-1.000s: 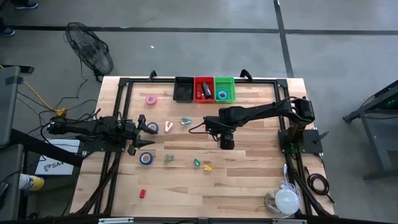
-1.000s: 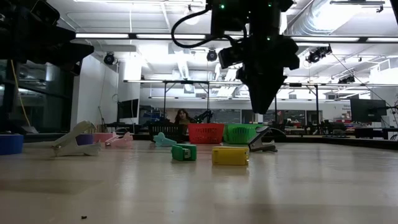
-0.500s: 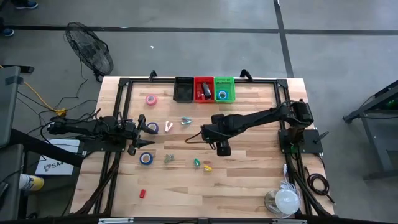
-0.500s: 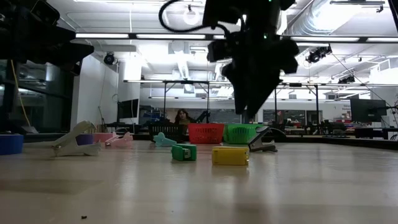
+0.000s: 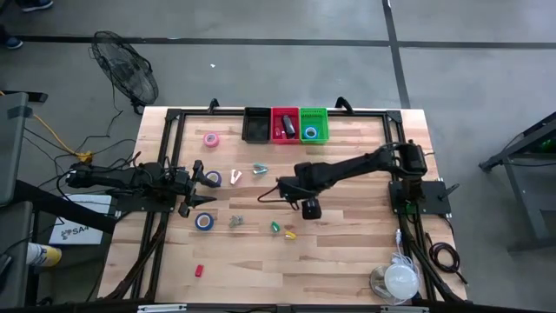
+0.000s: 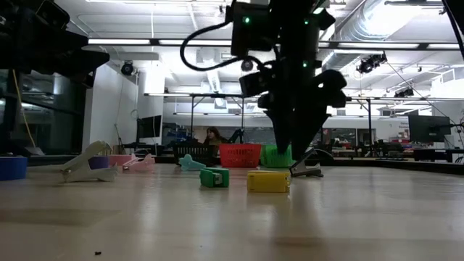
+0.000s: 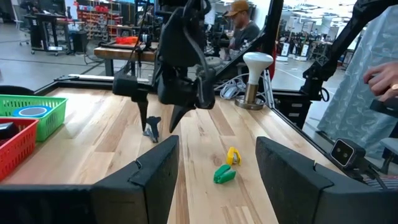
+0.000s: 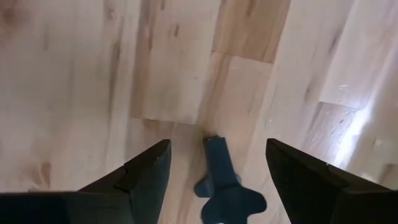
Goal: Pick and place Stapler, Stapler remover, tape
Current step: Put the black staple remover into the black bin
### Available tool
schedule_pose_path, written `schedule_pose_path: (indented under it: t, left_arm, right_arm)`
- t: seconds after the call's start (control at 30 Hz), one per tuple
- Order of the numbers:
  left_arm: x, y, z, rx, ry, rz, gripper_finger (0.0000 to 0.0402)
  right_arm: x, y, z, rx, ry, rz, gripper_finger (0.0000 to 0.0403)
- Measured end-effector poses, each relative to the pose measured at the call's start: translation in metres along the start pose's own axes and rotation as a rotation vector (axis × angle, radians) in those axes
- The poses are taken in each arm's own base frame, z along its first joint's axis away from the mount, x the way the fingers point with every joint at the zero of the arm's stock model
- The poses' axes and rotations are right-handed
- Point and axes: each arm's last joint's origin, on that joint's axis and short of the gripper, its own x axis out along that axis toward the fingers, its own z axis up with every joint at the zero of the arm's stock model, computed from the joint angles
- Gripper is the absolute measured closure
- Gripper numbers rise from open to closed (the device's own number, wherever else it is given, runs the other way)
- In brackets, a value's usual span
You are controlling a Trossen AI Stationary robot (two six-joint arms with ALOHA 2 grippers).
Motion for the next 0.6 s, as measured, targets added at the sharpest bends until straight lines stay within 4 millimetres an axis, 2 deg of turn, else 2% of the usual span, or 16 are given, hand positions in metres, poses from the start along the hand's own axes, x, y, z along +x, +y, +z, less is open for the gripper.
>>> schedule_pose_path:
  t: [0.33, 0.6]
  left_arm:
    - [0.0, 0.0, 0.0, 0.0, 0.0, 0.0, 0.0191]
    - [0.0, 0.0, 0.0, 0.0, 0.0, 0.0, 0.0191]
  right_arm:
    - [0.028, -0.004, -0.001, -0.009, 0.08, 0.063, 0.0154]
    - [0.03, -0.004, -0.003, -0.005, 0.116, 0.07, 0.0176]
